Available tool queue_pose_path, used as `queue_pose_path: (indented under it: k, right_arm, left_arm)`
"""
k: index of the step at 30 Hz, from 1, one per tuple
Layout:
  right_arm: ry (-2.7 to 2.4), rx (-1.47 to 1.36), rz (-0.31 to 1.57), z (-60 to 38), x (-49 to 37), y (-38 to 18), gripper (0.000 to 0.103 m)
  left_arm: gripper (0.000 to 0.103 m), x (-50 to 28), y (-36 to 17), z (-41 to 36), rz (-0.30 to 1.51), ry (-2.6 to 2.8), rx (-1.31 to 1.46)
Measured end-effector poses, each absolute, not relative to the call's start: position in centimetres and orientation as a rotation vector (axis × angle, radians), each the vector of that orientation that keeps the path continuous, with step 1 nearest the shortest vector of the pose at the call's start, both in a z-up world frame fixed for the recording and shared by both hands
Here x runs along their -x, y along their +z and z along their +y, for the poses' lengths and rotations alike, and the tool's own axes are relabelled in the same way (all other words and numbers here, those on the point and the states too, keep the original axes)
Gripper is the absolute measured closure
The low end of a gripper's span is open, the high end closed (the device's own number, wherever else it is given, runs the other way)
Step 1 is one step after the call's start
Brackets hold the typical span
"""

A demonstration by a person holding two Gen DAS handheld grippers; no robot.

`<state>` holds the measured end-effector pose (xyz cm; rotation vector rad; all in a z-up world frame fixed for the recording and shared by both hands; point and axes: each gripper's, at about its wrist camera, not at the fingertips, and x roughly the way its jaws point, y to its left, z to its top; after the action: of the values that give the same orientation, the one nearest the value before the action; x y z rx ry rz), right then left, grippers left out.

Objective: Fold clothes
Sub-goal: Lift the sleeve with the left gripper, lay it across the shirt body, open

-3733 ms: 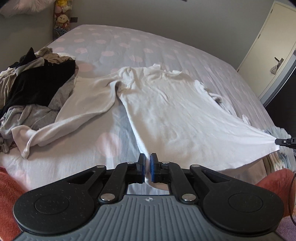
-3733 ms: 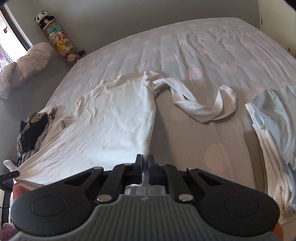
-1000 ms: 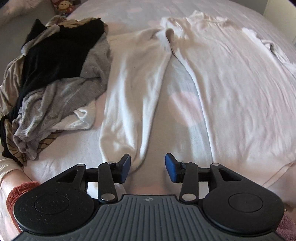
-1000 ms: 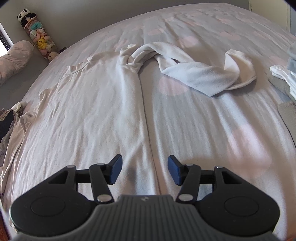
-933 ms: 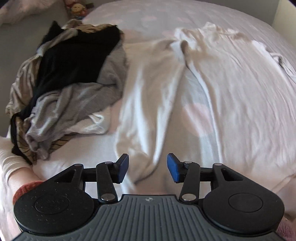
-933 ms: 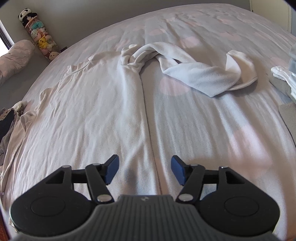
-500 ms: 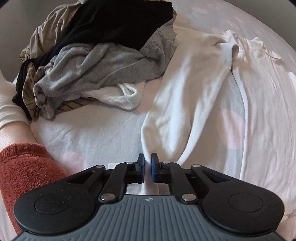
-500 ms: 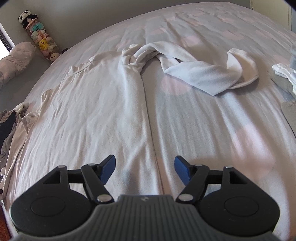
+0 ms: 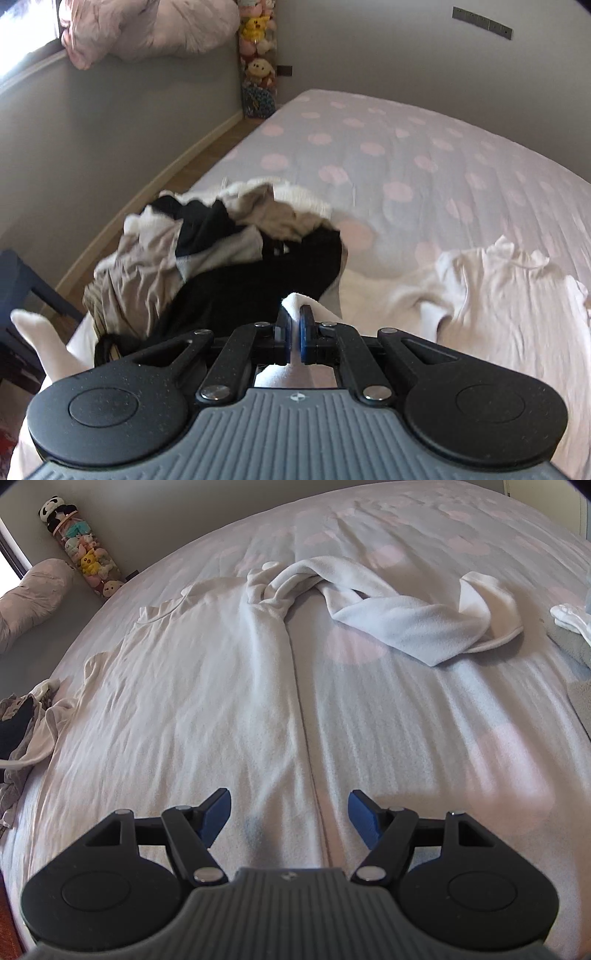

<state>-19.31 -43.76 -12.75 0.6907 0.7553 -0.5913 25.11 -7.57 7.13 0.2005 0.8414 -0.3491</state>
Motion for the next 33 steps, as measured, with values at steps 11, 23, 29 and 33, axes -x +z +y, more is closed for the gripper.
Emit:
queue_pose_path:
  k: [11,23,29,33]
  right_arm:
    - [-0.581,-0.714,0.757,-44.2,19.0,-13.3,0.03]
    - [-0.563,-0.782,0.721,-45.0,18.7,-13.5,0.029]
    - [-0.565,-0.668,0.741,-45.4,16.3,-12.6,0.03]
    - [-0.554,-0.573,0.73,-46.6,13.6,-11.7,0.03]
  left_arm:
    - [0.101,-31.2,13.4,-9.4,0.729,-0.16,-0.3]
    - [0.101,-29.2,16.2,-15.4,0.785,-0.371,-0.229]
    - [0.101,-25.0,18.7,-23.1,0.781,-0.598,-0.246]
    - [0.101,-22.4,19.6,-28.4,0.763,-0.739,-0.245]
